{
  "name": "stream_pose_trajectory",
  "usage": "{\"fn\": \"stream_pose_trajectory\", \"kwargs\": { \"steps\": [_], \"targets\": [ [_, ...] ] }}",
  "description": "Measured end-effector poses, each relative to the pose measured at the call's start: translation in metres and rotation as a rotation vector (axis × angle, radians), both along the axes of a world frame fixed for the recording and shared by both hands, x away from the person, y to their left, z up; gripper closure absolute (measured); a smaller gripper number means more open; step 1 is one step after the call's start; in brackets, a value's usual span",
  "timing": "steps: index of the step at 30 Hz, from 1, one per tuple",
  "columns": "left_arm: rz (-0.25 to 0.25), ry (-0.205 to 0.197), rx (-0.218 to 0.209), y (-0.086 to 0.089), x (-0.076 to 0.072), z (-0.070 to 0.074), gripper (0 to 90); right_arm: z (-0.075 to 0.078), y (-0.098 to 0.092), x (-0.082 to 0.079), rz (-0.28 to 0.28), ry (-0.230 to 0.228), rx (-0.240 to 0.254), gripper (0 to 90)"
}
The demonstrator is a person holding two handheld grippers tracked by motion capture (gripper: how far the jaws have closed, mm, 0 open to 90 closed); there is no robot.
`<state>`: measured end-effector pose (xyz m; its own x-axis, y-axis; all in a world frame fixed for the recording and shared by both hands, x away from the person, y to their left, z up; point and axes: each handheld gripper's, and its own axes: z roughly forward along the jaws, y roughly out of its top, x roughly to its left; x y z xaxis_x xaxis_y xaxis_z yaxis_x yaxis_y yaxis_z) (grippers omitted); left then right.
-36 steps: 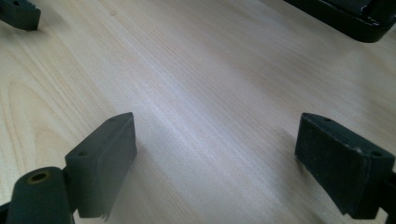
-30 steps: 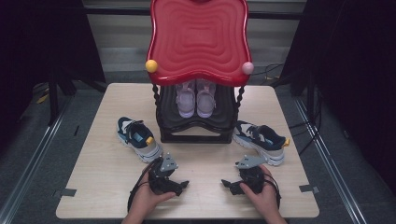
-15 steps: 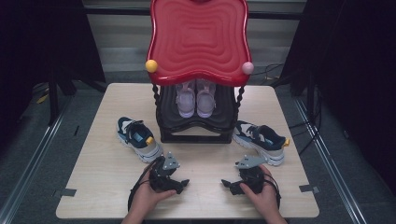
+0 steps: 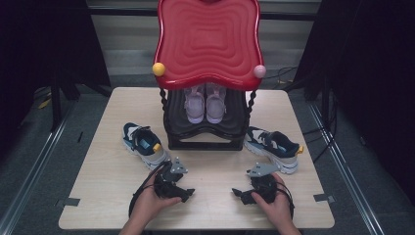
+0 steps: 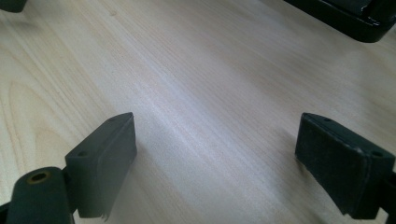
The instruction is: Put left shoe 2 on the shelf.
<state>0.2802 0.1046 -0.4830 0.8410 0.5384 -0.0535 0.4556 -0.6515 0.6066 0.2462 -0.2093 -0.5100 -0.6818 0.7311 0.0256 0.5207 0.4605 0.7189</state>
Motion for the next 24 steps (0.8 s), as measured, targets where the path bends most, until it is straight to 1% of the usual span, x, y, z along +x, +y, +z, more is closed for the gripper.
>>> {"fn": "stream_pose_trajectory", "kwargs": {
  "steps": [4,5,7,8,10,11,12,15,16,19,24],
  "targets": [
    [0.001,-0.001,-0.009,0.001,0.002,0.007,21.3,0.000,0.000,0.000,0.000,-0.001,0.000,12.1],
    [0.006,-0.007,-0.014,0.002,0.002,0.008,21.2,0.000,0.000,0.000,0.000,-0.001,0.000,12.1],
    [0.004,-0.009,-0.005,0.002,0.004,0.011,21.3,0.000,0.000,0.000,0.000,0.000,0.000,12.1],
    [0.010,-0.013,-0.013,0.003,0.004,0.012,21.3,0.000,0.000,0.000,0.000,0.000,0.000,12.1],
    [0.006,-0.008,-0.013,0.004,0.006,0.015,21.3,0.000,0.000,0.000,0.000,0.000,0.000,12.1],
    [0.005,-0.016,-0.015,0.004,0.006,0.016,21.3,0.000,0.000,0.000,0.000,0.000,0.000,12.1],
    [0.006,-0.010,-0.011,0.005,0.007,0.018,21.3,0.000,0.000,0.000,0.000,-0.001,0.000,12.0],
    [0.008,-0.024,-0.007,0.005,0.008,0.023,21.2,0.000,0.000,0.000,0.000,-0.001,0.001,12.1],
    [0.005,-0.017,-0.002,0.006,0.009,0.025,21.3,0.000,0.000,0.000,0.000,-0.001,0.001,12.0],
    [0.008,-0.020,-0.008,0.008,0.011,0.030,21.2,0.000,0.000,0.000,0.001,-0.002,0.001,12.1],
    [0.012,-0.019,-0.002,0.012,0.015,0.040,21.3,0.000,0.000,0.000,0.000,-0.001,0.001,12.1]
  ]
}}
